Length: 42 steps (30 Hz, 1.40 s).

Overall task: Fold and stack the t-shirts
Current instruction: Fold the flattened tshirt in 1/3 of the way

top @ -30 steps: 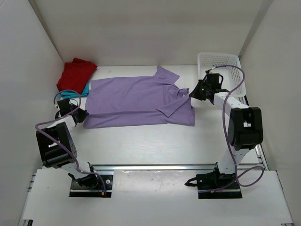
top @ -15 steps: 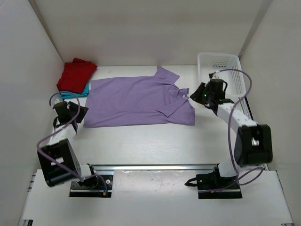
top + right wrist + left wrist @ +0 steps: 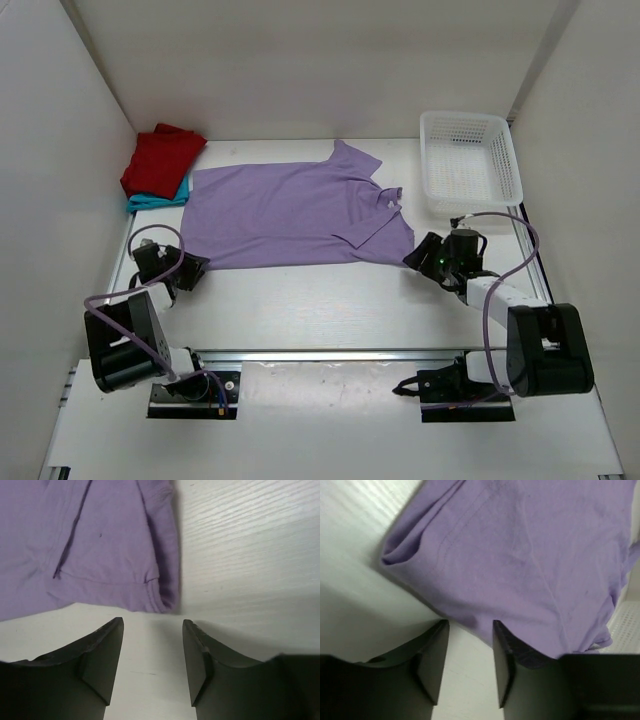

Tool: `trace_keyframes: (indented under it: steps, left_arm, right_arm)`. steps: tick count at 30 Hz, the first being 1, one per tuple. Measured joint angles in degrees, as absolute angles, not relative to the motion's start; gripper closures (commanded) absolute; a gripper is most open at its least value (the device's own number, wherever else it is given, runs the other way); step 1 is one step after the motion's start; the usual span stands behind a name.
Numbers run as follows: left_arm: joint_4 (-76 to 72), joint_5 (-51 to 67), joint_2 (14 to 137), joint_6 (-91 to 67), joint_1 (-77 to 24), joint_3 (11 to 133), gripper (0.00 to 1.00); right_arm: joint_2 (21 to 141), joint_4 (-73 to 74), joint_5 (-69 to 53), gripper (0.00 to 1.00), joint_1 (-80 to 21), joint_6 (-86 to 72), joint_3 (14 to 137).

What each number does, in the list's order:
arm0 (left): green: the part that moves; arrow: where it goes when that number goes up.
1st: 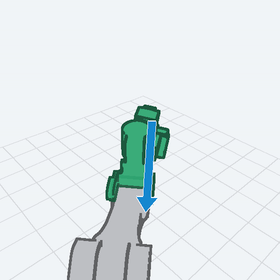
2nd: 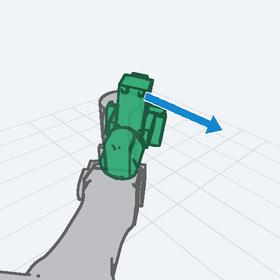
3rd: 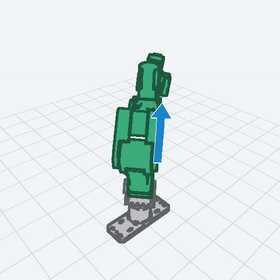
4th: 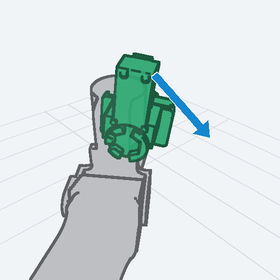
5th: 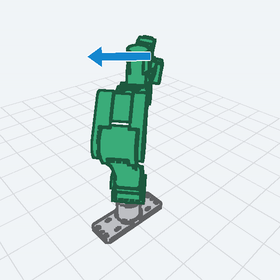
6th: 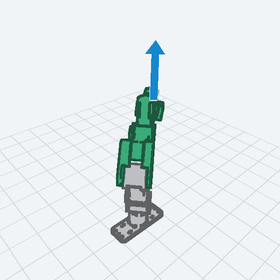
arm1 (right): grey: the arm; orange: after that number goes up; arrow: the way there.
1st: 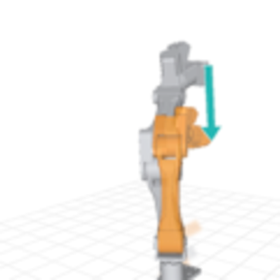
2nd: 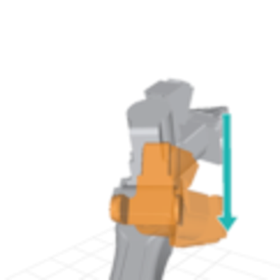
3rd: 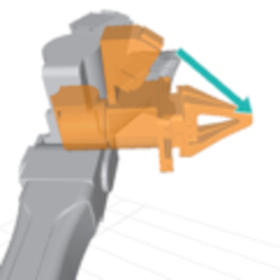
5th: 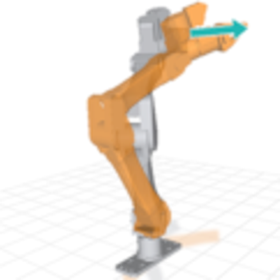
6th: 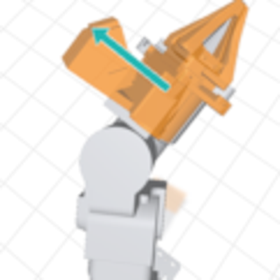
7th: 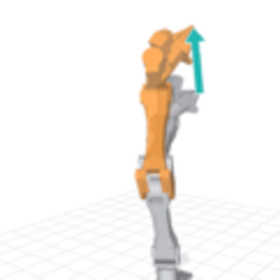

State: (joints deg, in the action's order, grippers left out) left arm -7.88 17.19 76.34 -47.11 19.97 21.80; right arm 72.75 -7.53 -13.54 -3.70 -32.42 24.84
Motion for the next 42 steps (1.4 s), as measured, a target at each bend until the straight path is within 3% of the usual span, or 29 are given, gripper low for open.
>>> trace_keyframes:
  steps: [2,5,7,8,10,11,15,23,26,30,31,34,35,36,40,42]
  left_arm:
    - [-9.9,18.1,77.7,-48.2,19.9,22.1,0.43]
    - [-12.1,18.2,79.5,-49.1,18.9,22.6,0.5]
    - [-13.0,18.1,80.7,-49.6,18.4,22.9,0.61]
    - [-13.2,18.0,81.4,-49.6,18.2,23.1,0.63]
    - [-13.6,17.8,82.7,-49.9,17.9,23.6,0.78]
    - [-13.7,17.6,83.4,-49.8,17.7,23.9,0.83]
    - [-13.8,17.7,85.5,-50.0,16.7,25.3,1.0]
    - [-8.5,15.9,82.0,-47.4,15.6,26.0,1.0]
    - [-6.3,16.4,79.0,-46.3,16.4,24.7,1.0]
    - [-2.8,17.0,74.3,-44.6,17.7,21.8,1.0]
    - [-1.7,17.0,73.1,-44.1,17.8,21.1,0.99]
    - [1.6,16.7,68.0,-42.1,18.0,19.0,0.63]
    - [2.5,16.7,66.2,-41.5,18.0,18.3,0.56]
    - [3.6,16.6,64.5,-41.2,18.0,17.8,0.41]
    - [6.2,15.8,57.6,-39.7,17.9,16.8,0.04]
    - [8.4,14.0,55.5,-38.7,16.9,17.4,0.01]
  right_arm:
    - [74.8,-9.5,-14.5,0.52,-2.7,-33.0,24.7]
    - [78.2,-12.5,-15.6,0.63,-1.4,-33.6,24.8]
    - [80.3,-14.9,-16.4,0.8,-1.0,-34.4,24.9]
    - [81.5,-15.9,-16.7,0.84,-1.0,-34.8,25.0]
    - [83.4,-17.8,-17.9,0.98,-0.6,-35.8,25.1]
    - [83.9,-18.5,-18.0,1.0,-0.6,-36.1,25.1]
    - [83.6,-18.8,-18.3,1.0,-0.6,-37.6,24.6]
    - [62.4,-10.5,-20.0,1.0,4.2,-38.8,15.0]
    - [51.1,-2.1,-21.7,1.0,8.8,-38.4,10.6]
    - [43.7,7.6,-22.2,1.0,7.5,-38.0,10.1]
    - [42.5,9.3,-22.4,1.0,7.1,-38.0,10.1]
    - [38.7,15.0,-21.5,1.0,5.7,-38.4,10.1]
    - [37.5,16.7,-21.1,0.91,4.9,-38.6,10.2]
    - [36.1,18.8,-20.4,0.79,4.0,-39.0,10.4]
    - [34.5,24.4,-18.9,0.52,2.5,-38.7,14.4]
    - [34.8,25.3,-18.0,0.51,1.8,-37.5,17.8]
